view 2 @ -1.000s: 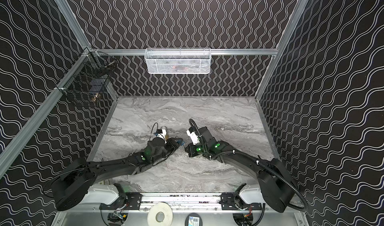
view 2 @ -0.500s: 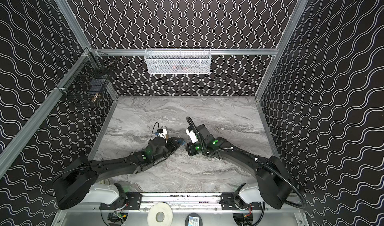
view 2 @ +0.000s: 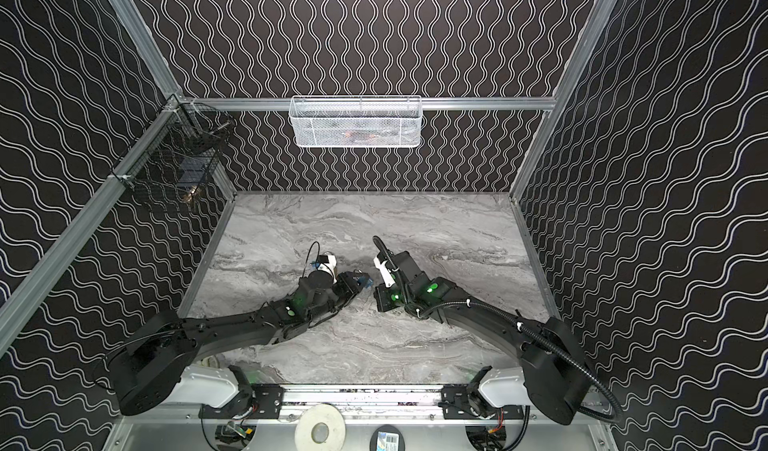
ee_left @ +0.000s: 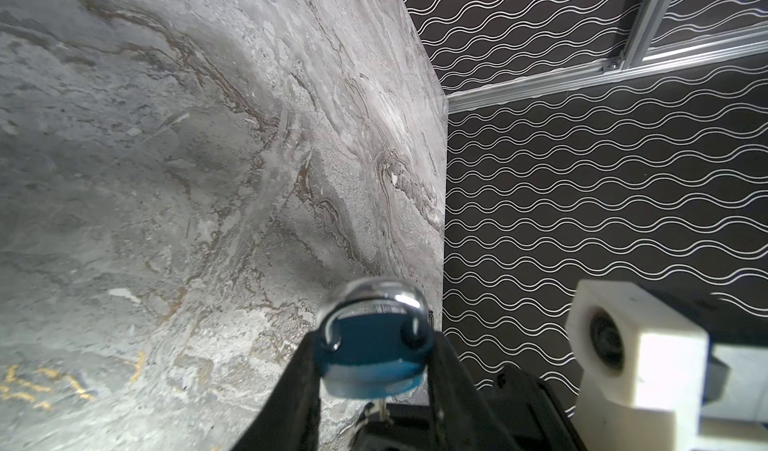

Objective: Unlock with the key

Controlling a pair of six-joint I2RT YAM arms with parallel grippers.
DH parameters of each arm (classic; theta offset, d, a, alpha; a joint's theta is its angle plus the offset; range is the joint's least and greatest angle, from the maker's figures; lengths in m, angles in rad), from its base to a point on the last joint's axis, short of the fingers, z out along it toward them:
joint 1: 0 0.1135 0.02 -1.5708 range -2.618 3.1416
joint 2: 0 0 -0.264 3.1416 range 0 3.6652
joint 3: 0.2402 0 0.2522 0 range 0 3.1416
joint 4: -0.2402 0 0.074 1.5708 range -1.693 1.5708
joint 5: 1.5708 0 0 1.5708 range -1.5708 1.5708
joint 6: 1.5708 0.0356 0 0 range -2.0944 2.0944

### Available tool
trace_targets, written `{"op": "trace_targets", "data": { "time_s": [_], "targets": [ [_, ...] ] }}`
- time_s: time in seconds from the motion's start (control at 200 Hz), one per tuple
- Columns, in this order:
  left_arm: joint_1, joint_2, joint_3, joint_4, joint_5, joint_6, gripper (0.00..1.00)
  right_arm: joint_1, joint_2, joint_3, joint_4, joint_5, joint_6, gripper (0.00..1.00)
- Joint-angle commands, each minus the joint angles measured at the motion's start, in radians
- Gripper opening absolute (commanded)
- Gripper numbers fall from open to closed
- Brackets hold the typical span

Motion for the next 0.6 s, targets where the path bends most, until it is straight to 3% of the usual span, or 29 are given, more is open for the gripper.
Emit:
{"op": "trace_targets", "data": {
  "time_s": [0.0, 0.34, 0.41, 0.47, 0.595],
  "targets": [
    [0.0, -0.008, 0.008, 0.002, 0.039, 0.03, 0.14, 0.002, -0.02, -0.013, 0.094, -0.076, -0.059, 0.0],
    [0.023, -0.03, -0.004, -0.041, 0.029, 0.04, 0.14, 0.001, -0.004, -0.022, 0.041, -0.071, -0.043, 0.0],
    [0.049, -0.046, 0.056, -0.219, 0.04, 0.084, 0.14, -0.006, -0.038, -0.075, 0.037, -0.05, -0.005, 0.0],
    [0.059, -0.03, 0.163, -0.484, 0.023, 0.161, 0.14, -0.019, -0.083, -0.144, 0.062, -0.052, 0.036, 0.0],
    [0.07, 0.112, 0.371, -0.862, 0.046, 0.314, 0.17, -0.058, -0.17, -0.271, 0.112, -0.093, 0.093, 0.0]
  ]
}}
